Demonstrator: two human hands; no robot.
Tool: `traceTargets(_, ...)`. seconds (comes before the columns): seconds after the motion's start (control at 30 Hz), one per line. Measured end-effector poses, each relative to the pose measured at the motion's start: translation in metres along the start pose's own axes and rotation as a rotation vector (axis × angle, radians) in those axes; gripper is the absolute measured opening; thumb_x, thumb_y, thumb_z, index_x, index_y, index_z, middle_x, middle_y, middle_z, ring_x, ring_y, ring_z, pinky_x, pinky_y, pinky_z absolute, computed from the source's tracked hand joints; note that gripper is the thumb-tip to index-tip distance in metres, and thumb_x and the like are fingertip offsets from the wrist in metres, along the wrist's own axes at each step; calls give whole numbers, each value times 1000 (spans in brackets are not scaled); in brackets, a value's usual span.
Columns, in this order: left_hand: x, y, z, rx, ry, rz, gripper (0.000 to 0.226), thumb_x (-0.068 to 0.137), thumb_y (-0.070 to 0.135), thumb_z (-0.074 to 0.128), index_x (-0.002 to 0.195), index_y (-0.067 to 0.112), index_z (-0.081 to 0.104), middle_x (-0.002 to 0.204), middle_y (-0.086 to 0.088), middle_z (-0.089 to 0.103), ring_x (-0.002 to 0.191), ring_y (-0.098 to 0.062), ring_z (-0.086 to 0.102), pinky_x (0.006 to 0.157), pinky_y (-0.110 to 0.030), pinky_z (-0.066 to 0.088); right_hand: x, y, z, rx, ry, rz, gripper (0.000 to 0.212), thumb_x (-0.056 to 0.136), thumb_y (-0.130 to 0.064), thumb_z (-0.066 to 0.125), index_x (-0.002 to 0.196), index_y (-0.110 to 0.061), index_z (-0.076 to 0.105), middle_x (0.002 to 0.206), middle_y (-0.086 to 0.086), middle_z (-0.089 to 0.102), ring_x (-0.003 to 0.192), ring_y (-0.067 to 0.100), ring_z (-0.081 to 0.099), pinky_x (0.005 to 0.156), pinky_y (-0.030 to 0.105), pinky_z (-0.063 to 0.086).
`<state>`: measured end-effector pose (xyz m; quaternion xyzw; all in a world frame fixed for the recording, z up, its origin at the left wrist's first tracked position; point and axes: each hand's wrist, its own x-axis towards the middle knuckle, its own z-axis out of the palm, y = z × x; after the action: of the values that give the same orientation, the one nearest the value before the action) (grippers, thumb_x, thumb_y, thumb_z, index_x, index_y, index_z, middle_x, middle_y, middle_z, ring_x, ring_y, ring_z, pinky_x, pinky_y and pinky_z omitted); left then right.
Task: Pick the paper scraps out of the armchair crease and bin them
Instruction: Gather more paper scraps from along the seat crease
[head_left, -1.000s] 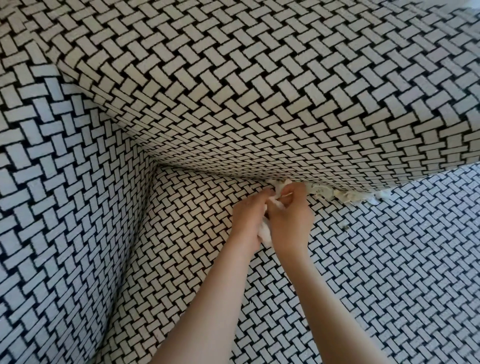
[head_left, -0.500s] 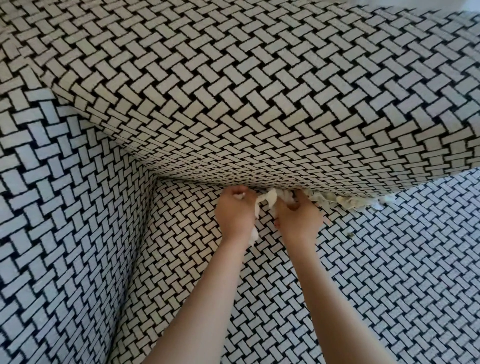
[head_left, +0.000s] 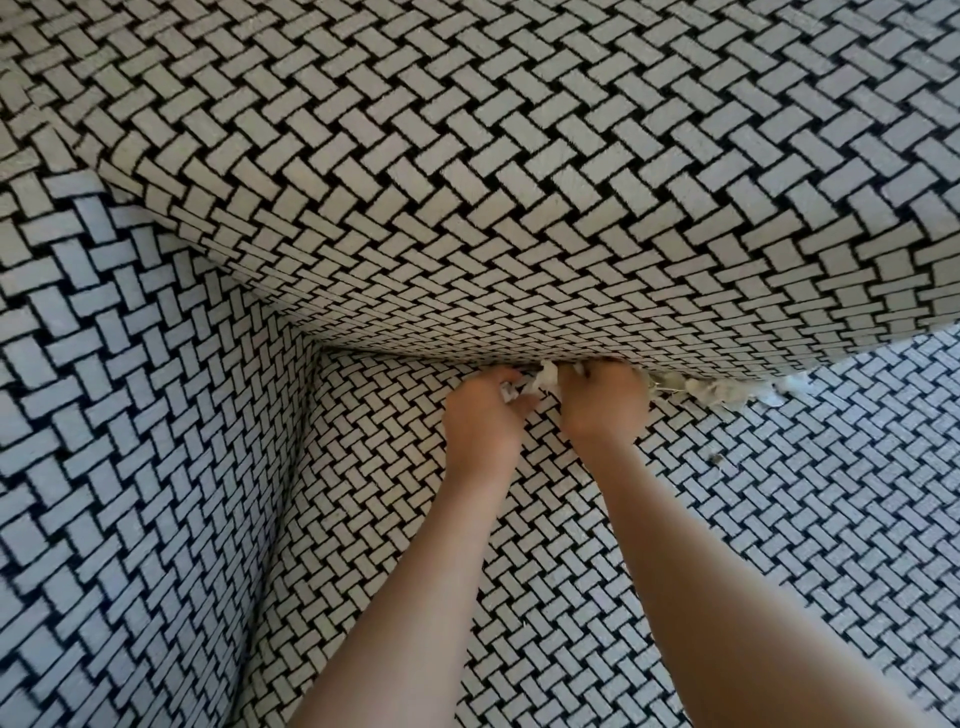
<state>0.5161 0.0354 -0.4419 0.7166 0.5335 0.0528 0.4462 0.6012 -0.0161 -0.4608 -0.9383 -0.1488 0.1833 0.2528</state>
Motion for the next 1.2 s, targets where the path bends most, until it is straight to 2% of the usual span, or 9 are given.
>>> traceTargets(0.13, -6, -7, 5, 38, 75, 64, 22, 87, 24, 63, 107, 18, 69, 107, -7, 66, 92, -14, 61, 70, -13, 41, -4, 14, 2, 392, -57, 9, 44, 85, -26, 58, 46, -12, 44, 45, 0, 44, 45, 17, 37, 53, 31, 33)
traceTargets(0.4, -10, 0, 2, 47, 37, -32, 22, 90, 12, 56, 109, 6, 65, 112, -7, 62, 93, -17, 61, 67, -15, 43, -44, 22, -10, 465, -284, -39, 20, 82, -22, 63, 63, -18, 62, 59, -5, 52, 52, 9, 41, 52, 23, 33)
traceTargets(0.53, -19, 1, -7, -205, -18, -94, 8, 88, 15, 58, 93, 12, 64, 85, 4, 60, 69, -6, 55, 50, -11, 39, -59, 20, -5, 498, -206, -40, 14, 88, -16, 58, 96, -17, 70, 94, 3, 55, 69, -1, 50, 57, 4, 39)
traceTargets(0.67, -36, 1, -8, -478, -20, -201, 6, 87, 14, 55, 82, 18, 54, 79, 2, 60, 72, -11, 57, 60, -21, 46, -76, 1, 2, 599, -280, 21, 21, 91, -12, 48, 87, -18, 68, 86, 14, 66, 63, 10, 52, 55, 21, 40)
traceTargets(0.77, -44, 1, -14, -806, 64, -340, 4, 84, 9, 51, 81, 10, 53, 68, 0, 53, 66, -16, 52, 58, -28, 43, -103, -15, 2, 695, -281, 57, 27, 92, -19, 49, 74, -33, 65, 85, 1, 67, 79, 14, 64, 70, 33, 53)
traceTargets(0.9, -61, -8, -32, -913, 81, -419, 10, 83, 17, 59, 78, 10, 54, 69, -3, 56, 65, -16, 55, 60, -29, 47, -142, -20, -9, 780, -316, 13, 32, 94, -21, 47, 72, -33, 66, 71, -17, 63, 68, -5, 58, 64, 16, 47)
traceTargets(1.0, -74, -17, -41, -983, 109, -507, 14, 84, 15, 64, 77, 12, 53, 63, -1, 53, 49, -12, 51, 45, -22, 44, -158, -17, -17, 761, -347, -79, 28, 93, -21, 50, 72, -13, 67, 60, -4, 58, 56, 7, 46, 54, 19, 36)
traceTargets(1.1, -85, -15, -47, -1139, 101, -572, 13, 85, 11, 64, 92, 8, 54, 66, -3, 54, 47, -11, 49, 36, -17, 43, -148, -10, -28, 752, -214, 0, 20, 90, -21, 56, 74, -19, 67, 64, -2, 63, 56, 8, 49, 54, 21, 39)
traceTargets(1.2, -86, -17, -52, -1191, 95, -589, 16, 82, 11, 66, 87, 11, 51, 72, -3, 54, 43, -8, 48, 35, -16, 42, -119, 14, -33, 635, 10, 138, 9, 88, -20, 59, 91, -18, 68, 87, -1, 67, 73, 8, 57, 63, 14, 44)
